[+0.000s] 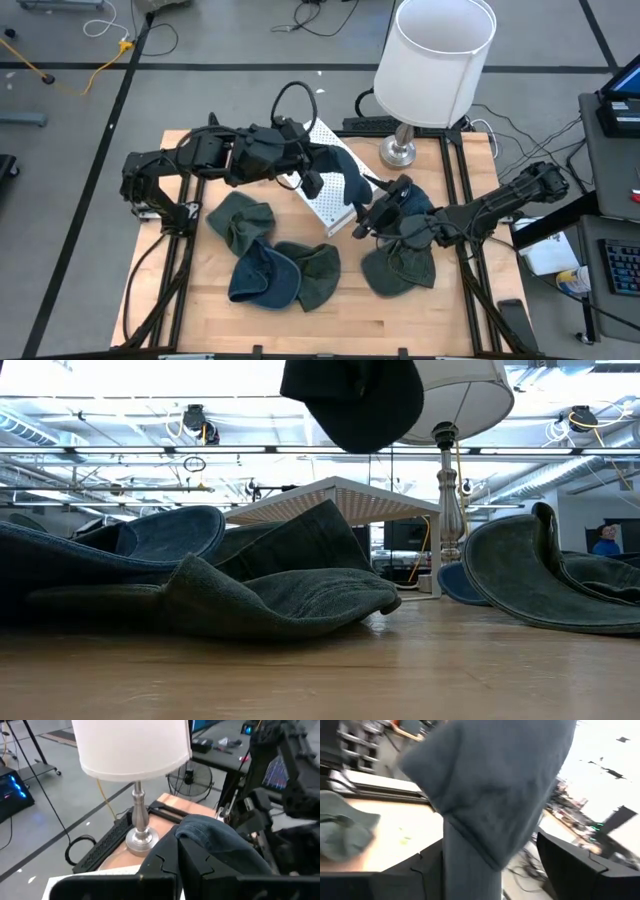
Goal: Pick & Place hat
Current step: Put the bottom right blue cap on the shelf
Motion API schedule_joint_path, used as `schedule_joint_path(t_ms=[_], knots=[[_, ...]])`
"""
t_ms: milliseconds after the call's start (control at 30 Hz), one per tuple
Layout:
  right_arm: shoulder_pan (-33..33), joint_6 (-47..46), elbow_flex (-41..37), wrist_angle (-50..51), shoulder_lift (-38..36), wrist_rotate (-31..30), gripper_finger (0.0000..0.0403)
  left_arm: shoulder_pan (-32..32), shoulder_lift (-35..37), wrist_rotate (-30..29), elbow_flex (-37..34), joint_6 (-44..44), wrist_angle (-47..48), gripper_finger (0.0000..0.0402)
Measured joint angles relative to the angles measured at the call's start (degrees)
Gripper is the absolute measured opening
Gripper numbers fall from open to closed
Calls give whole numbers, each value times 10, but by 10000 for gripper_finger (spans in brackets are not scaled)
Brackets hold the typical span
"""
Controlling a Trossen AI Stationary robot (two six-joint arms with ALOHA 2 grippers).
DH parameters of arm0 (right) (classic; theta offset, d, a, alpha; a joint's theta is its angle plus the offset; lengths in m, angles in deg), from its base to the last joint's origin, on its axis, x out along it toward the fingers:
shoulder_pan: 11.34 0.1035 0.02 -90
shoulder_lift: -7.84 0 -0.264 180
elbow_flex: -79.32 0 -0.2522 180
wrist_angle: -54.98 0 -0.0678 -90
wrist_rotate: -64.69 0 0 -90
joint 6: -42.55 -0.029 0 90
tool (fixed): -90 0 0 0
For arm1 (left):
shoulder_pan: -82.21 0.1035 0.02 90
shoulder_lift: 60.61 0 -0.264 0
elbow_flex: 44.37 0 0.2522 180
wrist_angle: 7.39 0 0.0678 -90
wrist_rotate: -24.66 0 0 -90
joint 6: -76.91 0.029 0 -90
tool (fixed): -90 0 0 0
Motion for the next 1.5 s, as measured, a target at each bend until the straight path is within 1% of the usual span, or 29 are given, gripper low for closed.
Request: schedule_joint_path(t_ms=[133, 200, 333, 433, 467, 600, 733, 800, 900, 1000, 1033, 1100, 1167, 1233, 1367, 1500], knots=[[7, 25, 0, 1, 0, -46, 212, 0, 10, 4, 1, 1, -4, 0], [8, 30, 0, 1, 0, -49, 180, 0, 12, 4, 1, 1, -9, 0], [7, 30, 0, 1, 0, -49, 99, -1, 17, 29, 1, 2, -17, 0], [7, 30, 0, 0, 0, -45, 25, -3, 19, 60, 1, 2, -28, 0], [7, 32, 0, -1, 0, -33, 14, -5, 19, 66, 1, 3, -30, 0], [12, 34, 0, -13, -7, -7, 6, -8, 21, 78, 1, 29, -30, 6], [42, 53, 0, -9, -32, -1, 4, -4, 33, 145, 1, 43, -7, 29], [67, 69, 0, -4, -54, -2, 4, -1, 39, 177, 1, 28, 2, 42], [106, 90, 0, 14, -92, -2, 3, 9, 53, 252, 1, -12, 9, 67], [145, 94, 0, 35, -134, 2, 2, 21, 67, 337, 1, -53, -8, 96], [155, 94, 0, 42, -148, 16, 2, 24, 72, 363, 1, -64, -12, 106], [170, 93, 0, 56, -172, 62, 2, 29, 76, 408, 1, -80, -19, 123], [176, 93, 0, 67, -188, 118, 2, 31, 76, 440, 1, -99, -33, 139], [177, 93, 0, 71, -197, 158, 1, 32, 75, 469, 1, -116, -45, 151], [170, 92, 0, 70, -203, 195, 1, 31, 61, 507, 1, -146, -67, 165], [164, 78, 0, 73, -199, 219, 1, 31, 46, 518, 0, -163, -76, 174]])
